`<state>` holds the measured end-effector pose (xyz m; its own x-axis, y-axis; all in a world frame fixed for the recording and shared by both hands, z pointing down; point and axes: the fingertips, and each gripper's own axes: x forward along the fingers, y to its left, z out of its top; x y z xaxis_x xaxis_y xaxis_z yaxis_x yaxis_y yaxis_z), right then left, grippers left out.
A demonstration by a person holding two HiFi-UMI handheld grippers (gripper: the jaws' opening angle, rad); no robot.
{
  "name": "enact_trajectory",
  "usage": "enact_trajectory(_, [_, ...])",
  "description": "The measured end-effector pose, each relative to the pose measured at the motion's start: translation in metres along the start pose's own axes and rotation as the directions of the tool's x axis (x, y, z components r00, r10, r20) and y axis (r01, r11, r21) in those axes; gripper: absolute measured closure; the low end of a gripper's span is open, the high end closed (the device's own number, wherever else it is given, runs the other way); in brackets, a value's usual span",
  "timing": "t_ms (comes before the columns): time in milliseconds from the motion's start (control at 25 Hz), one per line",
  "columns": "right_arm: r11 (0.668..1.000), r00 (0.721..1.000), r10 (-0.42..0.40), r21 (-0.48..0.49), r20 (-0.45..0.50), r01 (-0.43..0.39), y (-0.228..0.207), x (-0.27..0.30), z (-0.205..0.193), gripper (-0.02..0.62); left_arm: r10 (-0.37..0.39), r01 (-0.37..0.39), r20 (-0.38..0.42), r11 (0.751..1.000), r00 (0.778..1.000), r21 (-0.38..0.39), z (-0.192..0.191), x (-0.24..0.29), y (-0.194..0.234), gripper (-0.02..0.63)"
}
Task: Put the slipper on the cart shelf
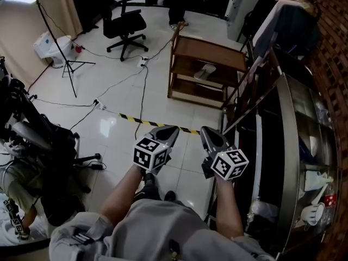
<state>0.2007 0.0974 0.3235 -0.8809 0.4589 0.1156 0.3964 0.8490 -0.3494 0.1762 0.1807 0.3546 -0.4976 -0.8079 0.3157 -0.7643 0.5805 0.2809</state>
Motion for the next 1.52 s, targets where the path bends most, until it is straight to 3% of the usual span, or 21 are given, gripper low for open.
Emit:
enact_trajectory(320, [0.999,0.999,-0.04,0.008,-0.023,0.041,-0.064,0.063,0.009,0.595,-0.033,0.032,-0.031,0.999,0.999,-0.014,0.015,0.074,0.056,0.598])
enact_trajectory(880, [0.979,0.976,-0.204,-0.002,-0.073,0.204,-0.156,0.203,0.034,0.595,-0.154,0.154,-0.078,0.988,0.985,0.005,0.074,0.192,0.184,0.598])
enact_trajectory(1240, [0.979,0.976,-0.196,0.034,-0.099,0.2,-0.213,0.268,0.037,0.595,-0.177,0.176,-0.094,0.984,0.98,-0.015,0.088,0.253,0.23,0.598])
enact_trajectory(1520, [0.981,0.973,-0.189,0.017,-0.133,0.193,-0.295,0.318,0.044,0.595,-0.121,0.124,-0.115,0.992,0.986,0.015,0.103,0.331,0.266,0.598])
